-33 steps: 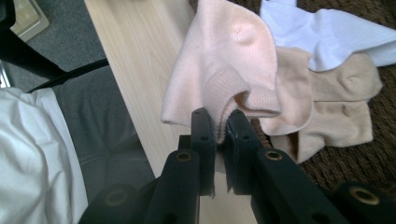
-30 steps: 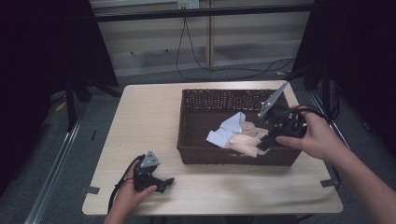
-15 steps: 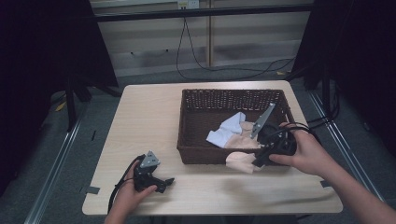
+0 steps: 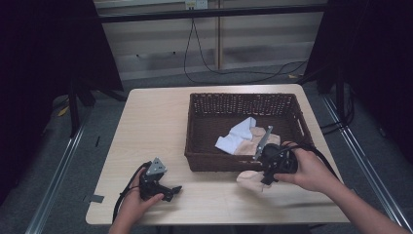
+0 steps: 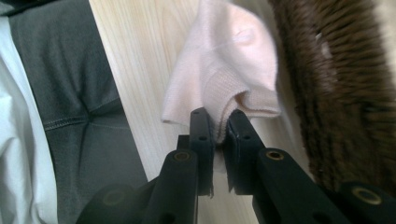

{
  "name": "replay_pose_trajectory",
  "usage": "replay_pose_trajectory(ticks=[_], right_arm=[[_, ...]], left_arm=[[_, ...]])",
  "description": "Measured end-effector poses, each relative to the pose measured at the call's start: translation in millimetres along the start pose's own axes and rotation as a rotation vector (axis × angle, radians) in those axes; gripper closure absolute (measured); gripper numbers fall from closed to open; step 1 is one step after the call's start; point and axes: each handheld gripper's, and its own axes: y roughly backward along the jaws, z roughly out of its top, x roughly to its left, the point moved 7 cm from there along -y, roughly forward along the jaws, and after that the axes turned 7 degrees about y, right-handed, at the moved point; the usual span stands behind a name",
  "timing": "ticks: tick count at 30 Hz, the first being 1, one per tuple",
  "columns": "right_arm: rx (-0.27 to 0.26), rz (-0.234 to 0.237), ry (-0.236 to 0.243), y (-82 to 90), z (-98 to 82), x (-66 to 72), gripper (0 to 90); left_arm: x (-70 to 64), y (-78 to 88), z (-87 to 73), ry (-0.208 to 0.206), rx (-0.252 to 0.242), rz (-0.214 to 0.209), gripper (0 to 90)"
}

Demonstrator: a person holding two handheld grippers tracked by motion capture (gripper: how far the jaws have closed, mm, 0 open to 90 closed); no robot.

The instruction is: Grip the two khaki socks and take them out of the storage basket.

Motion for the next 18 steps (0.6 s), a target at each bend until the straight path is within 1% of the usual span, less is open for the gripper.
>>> replay_pose_trajectory(ticks=[2,3,5,7,8,9,10,11,12,13,14,15,16,17,18], right_arm=[[0.013,-0.005,0.009,-5.5,-0.9,-1.2,81.8],[0.021,-0.001,0.001,-7.6,-1.3,-0.7,80.8],[0.025,-0.013,-0.006,-10.7,-0.6,-0.9,77.2],[0.026,-0.001,0.001,-9.6,-0.8,-0.9,75.0],[0.007,0.002,0.0,-7.8,0.1,-0.9,73.0],[-0.005,0.006,-0.015,-6.1,0.6,-0.1,71.2],[-0.008,0.017,-0.005,-2.7,-0.8,-0.8,68.0],[-0.026,0.015,-0.021,0.6,-1.0,-1.1,65.9],[-0.041,0.007,-0.017,5.1,-1.9,-2.9,63.9],[-0.055,0.008,-0.033,9.2,-2.2,-2.9,63.0],[-0.062,0.005,-0.038,15.5,-3.0,-3.1,60.2],[-0.073,0.007,-0.041,19.6,-2.4,-2.6,58.7],[-0.09,0.01,-0.035,24.9,-1.6,-2.5,58.4],[-0.096,0.015,-0.044,30.8,-0.6,-1.0,57.1],[-0.102,0.012,-0.046,36.2,0.8,-0.6,55.2]], left_arm=[[-0.2,-0.2,0.1,0.003,-0.002,0.0,0.0],[-0.1,-0.1,0.0,0.001,-0.001,0.0,0.0],[-0.1,-0.1,0.0,0.001,-0.001,0.0,0.0],[0.0,0.0,0.0,0.0,-0.001,0.0,0.0],[0.0,-0.1,0.0,0.001,-0.001,0.0,0.0],[0.0,0.0,0.0,0.0,0.0,0.0,0.0],[0.0,0.0,0.0,0.001,-0.001,0.0,0.0],[0.0,0.0,0.0,0.0,-0.001,0.0,0.0],[0.0,0.0,0.0,0.001,-0.001,0.0,0.0],[-0.7,-0.5,0.4,0.01,-0.008,0.0,0.0],[0.1,0.0,0.0,-0.001,0.001,0.0,0.0],[-0.2,-0.1,0.1,0.003,-0.002,0.0,0.0],[0.0,0.0,0.0,0.001,-0.001,0.0,0.0],[-0.6,-0.5,0.3,0.01,-0.007,0.0,0.0],[-0.7,-0.5,0.3,0.01,-0.007,0.0,0.0]])
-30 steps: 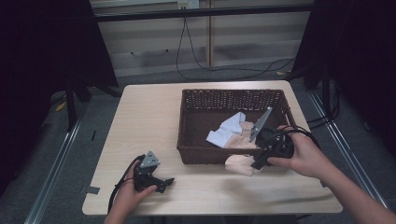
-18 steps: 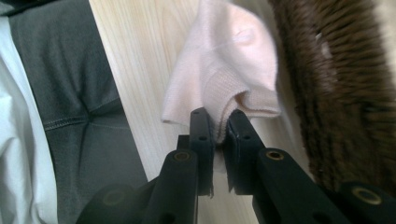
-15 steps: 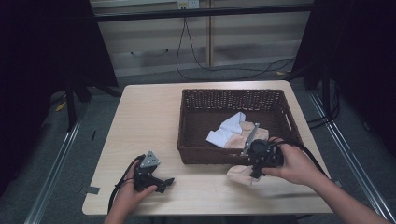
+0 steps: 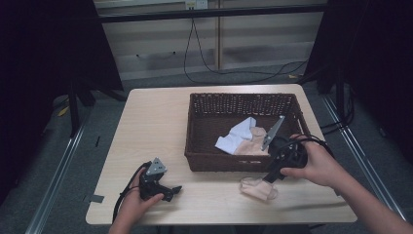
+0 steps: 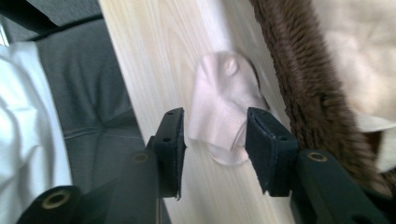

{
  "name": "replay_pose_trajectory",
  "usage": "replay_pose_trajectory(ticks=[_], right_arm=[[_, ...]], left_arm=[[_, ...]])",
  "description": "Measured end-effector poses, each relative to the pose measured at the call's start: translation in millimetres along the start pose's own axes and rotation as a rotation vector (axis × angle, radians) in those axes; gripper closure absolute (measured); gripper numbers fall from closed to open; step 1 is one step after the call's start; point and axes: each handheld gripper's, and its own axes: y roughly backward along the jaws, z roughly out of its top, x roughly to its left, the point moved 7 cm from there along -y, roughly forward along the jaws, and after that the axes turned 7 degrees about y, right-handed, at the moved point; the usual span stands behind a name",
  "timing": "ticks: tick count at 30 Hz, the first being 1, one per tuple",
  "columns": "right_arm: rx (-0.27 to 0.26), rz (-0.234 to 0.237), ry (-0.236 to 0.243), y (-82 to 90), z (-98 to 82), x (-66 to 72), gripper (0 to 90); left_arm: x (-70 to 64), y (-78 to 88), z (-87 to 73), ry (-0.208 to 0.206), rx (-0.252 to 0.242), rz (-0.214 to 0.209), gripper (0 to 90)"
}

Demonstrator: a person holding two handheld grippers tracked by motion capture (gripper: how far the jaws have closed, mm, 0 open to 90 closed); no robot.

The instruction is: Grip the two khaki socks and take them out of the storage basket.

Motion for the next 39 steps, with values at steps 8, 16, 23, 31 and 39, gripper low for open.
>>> replay_pose_trajectory(ticks=[8,16,23,31,39], right_arm=[[-0.053,-0.044,-0.019,31.6,17.2,-9.3,44.6],[-0.079,-0.094,-0.078,44.2,29.0,-39.4,35.4],[-0.054,-0.143,-0.151,35.5,30.5,-68.9,26.8],[-0.021,-0.164,-0.192,9.1,31.6,-91.0,23.9],[0.025,-0.176,-0.233,-22.2,22.0,-111.1,24.7]], left_arm=[[0.0,0.0,0.0,0.0,0.0,0.0,0.0],[0.0,0.0,0.0,-0.001,0.0,0.0,0.0],[0.6,0.4,-0.3,-0.01,0.007,0.0,0.0],[0.7,0.5,-0.3,-0.011,0.008,0.0,0.0],[0.7,0.5,-0.3,-0.011,0.008,0.0,0.0]])
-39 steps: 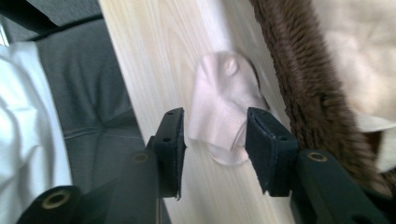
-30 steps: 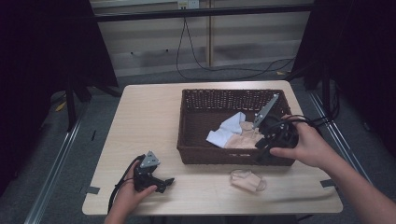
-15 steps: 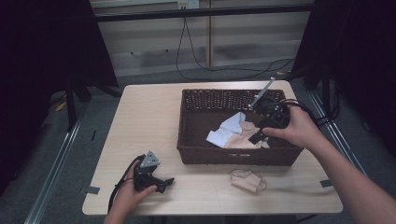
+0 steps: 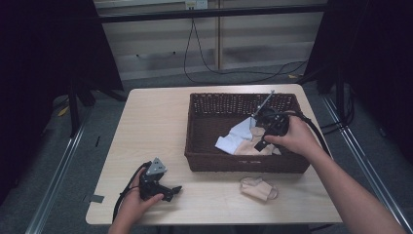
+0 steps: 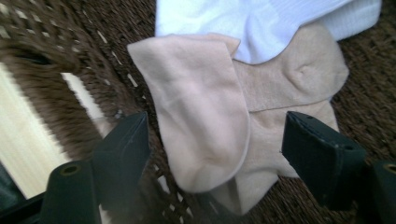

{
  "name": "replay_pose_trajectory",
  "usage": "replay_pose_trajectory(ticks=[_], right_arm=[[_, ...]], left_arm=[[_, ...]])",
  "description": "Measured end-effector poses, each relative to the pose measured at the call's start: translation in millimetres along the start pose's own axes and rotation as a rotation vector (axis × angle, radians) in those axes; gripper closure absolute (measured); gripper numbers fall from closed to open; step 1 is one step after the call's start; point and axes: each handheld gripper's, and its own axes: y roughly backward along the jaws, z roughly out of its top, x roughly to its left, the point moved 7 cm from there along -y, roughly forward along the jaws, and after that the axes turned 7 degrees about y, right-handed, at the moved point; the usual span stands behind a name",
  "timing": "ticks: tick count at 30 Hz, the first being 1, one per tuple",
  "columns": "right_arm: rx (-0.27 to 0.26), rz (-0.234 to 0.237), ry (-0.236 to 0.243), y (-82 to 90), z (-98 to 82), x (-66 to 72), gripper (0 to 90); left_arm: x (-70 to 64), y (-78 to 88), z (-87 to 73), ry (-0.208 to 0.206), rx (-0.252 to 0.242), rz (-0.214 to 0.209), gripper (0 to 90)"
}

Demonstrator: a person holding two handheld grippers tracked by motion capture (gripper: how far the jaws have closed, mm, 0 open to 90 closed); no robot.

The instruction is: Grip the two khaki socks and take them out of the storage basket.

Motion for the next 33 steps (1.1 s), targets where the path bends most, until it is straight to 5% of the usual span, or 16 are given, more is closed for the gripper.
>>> replay_pose_trajectory(ticks=[24,26,29,33], right_arm=[[0.088,0.01,0.057,-47.1,6.0,-8.4,46.9],[0.1,0.016,0.053,-49.4,4.9,-9.5,55.5],[0.108,0.058,0.038,-48.2,2.4,-8.3,85.7],[0.123,0.087,0.035,-43.3,0.4,-4.2,89.9]], left_arm=[[0.1,-0.1,0.1,0.0,-0.002,0.0,0.0],[0.0,-0.1,0.1,0.001,-0.002,0.0,0.0],[0.1,-0.1,0.1,0.0,-0.002,0.0,0.0],[0.1,-0.1,0.1,0.0,-0.002,0.0,0.0]])
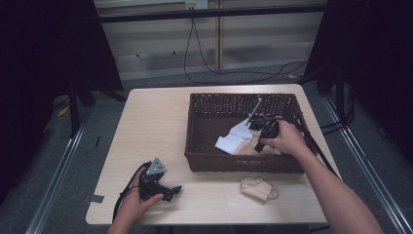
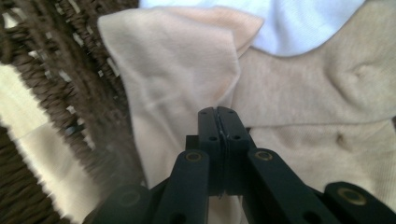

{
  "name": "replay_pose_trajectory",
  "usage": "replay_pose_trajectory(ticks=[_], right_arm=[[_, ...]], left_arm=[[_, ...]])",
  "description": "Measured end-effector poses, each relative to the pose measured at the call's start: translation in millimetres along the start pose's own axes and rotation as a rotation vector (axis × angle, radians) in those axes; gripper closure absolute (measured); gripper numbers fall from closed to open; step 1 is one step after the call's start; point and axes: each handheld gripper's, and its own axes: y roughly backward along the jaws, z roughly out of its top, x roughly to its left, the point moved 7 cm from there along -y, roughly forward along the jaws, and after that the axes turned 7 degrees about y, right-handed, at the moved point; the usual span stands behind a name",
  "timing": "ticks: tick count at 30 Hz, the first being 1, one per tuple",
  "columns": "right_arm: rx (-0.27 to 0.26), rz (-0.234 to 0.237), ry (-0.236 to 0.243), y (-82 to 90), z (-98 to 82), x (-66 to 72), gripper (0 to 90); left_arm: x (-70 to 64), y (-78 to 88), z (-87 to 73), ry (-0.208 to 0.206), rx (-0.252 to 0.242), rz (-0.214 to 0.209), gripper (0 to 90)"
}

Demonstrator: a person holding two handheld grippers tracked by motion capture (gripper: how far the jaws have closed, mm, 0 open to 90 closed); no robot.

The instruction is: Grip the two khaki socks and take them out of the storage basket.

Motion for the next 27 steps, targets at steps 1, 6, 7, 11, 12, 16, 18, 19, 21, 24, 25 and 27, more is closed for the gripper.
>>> replay_pose_trajectory(ticks=[1,6,7,11,12,16,18,19,21,24,25,27], right_arm=[[-0.007,0.002,0.005,2.3,-0.5,0.9,89.9],[-0.071,0.008,0.008,27.7,-0.5,4.6,89.9],[-0.077,0.001,0.009,32.5,-0.7,4.9,89.9],[-0.091,-0.025,0.014,56.3,-2.6,6.7,90.0],[-0.093,-0.03,0.022,61.1,-2.9,7.6,90.0],[-0.111,-0.031,0.022,78.8,-2.9,12.9,90.0],[-0.103,-0.04,0.026,86.6,-3.3,14.7,90.0],[-0.115,-0.041,0.021,90.6,-2.8,15.2,90.0],[-0.122,-0.041,0.028,98.2,-2.4,16.7,90.0],[-0.133,-0.043,0.023,109.8,-1.3,18.9,90.0],[-0.139,-0.041,0.023,112.9,-0.9,19.5,90.0],[-0.14,-0.042,0.014,121.9,-0.8,20.9,90.0]], left_arm=[[0.0,0.0,0.0,0.0,-0.001,0.0,0.0],[-0.1,0.0,-0.1,0.001,0.001,0.0,0.0],[-0.1,0.0,-0.1,0.001,0.0,0.0,0.0],[0.0,0.0,0.0,0.0,0.0,0.0,0.0],[-0.1,0.0,-0.1,0.001,0.001,0.0,0.0],[-0.7,-0.4,0.2,0.011,-0.007,0.0,0.0],[-0.6,-0.5,0.4,0.009,-0.008,0.0,0.0],[-0.7,-0.5,0.4,0.01,-0.008,0.0,0.0],[-0.6,-0.5,0.4,0.01,-0.008,0.0,0.0],[-0.3,-0.4,0.5,0.006,-0.008,0.002,0.0],[-0.3,-0.4,0.4,0.006,-0.008,0.002,0.0],[-0.3,-0.4,0.5,0.007,-0.008,0.002,0.0]])
